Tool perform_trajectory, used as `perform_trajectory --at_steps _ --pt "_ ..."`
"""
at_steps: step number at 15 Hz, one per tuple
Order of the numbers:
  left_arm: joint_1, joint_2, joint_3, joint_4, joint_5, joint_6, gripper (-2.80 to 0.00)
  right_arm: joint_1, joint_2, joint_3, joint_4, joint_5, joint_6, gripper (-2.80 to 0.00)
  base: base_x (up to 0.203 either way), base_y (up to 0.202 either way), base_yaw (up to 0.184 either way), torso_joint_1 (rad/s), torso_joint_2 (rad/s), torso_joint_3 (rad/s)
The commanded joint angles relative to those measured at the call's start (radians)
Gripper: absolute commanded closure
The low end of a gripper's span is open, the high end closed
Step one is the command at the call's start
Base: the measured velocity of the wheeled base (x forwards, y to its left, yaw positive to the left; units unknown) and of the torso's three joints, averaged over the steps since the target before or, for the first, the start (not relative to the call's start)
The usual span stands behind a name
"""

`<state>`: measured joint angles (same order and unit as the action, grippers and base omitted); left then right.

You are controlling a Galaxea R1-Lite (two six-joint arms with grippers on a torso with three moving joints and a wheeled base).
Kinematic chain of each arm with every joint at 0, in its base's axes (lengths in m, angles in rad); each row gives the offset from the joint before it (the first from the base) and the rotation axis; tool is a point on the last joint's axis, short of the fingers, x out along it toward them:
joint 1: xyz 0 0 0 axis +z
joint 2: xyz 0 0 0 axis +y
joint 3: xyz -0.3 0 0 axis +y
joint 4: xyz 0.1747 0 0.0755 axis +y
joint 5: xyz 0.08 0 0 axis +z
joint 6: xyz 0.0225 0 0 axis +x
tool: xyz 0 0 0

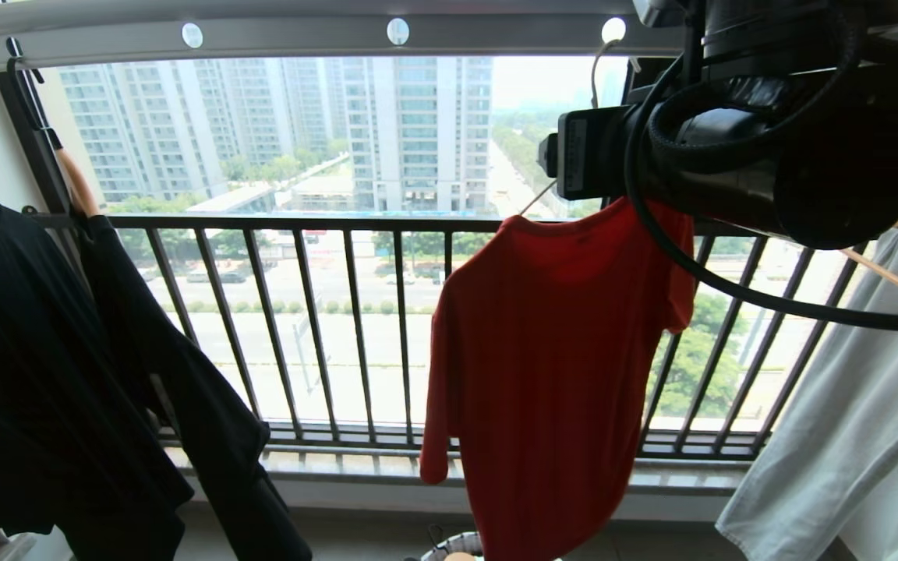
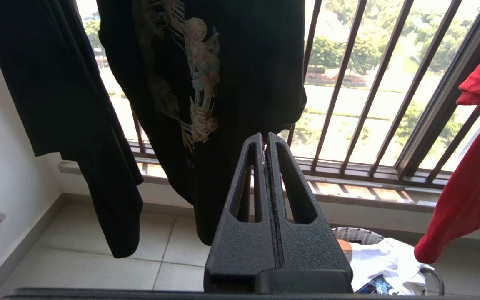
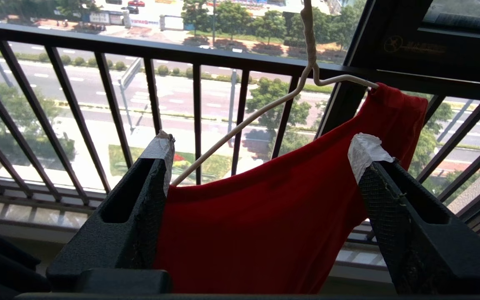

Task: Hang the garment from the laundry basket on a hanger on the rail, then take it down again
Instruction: Take the clothes off the clothes rack

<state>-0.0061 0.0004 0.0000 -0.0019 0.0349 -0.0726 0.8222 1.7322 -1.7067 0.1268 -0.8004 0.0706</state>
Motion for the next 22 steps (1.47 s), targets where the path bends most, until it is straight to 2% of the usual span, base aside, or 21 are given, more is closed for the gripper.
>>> perform_trajectory --at_steps 1,7,14,17,22 --pt "0.0 0.001 0.0 0.0 0.0 -0.001 0.0 -0.05 0.078 -0.045 0.004 -0.008 0.0 -2.8 0.0 0.0 0.0 0.0 0.0 0.0" --pt "0.0 0.0 0.0 -0.001 0.0 -0.001 0.0 -0.119 0.18 -0.134 0.029 -0.041 -0.003 -2.8 0.0 0.0 0.0 0.0 0.0 0.0" --pt "0.0 0.001 0.0 0.0 0.0 -0.001 0.0 -0.144 0.179 -0.131 0.042 -0.062 -0.009 -2.8 0.0 0.0 0.0 0.0 0.0 0.0" --pt "0.0 0.0 0.0 0.0 0.0 -0.001 0.0 -0.144 0.15 -0.113 0.042 -0.068 -0.009 -2.8 0.0 0.0 0.0 0.0 0.0 0.0" --pt "0.0 0.0 0.0 -0.001 0.0 -0.001 0.0 -0.142 0.059 -0.005 0.039 -0.068 -0.007 -2.8 0.0 0.0 0.0 0.0 0.0 0.0"
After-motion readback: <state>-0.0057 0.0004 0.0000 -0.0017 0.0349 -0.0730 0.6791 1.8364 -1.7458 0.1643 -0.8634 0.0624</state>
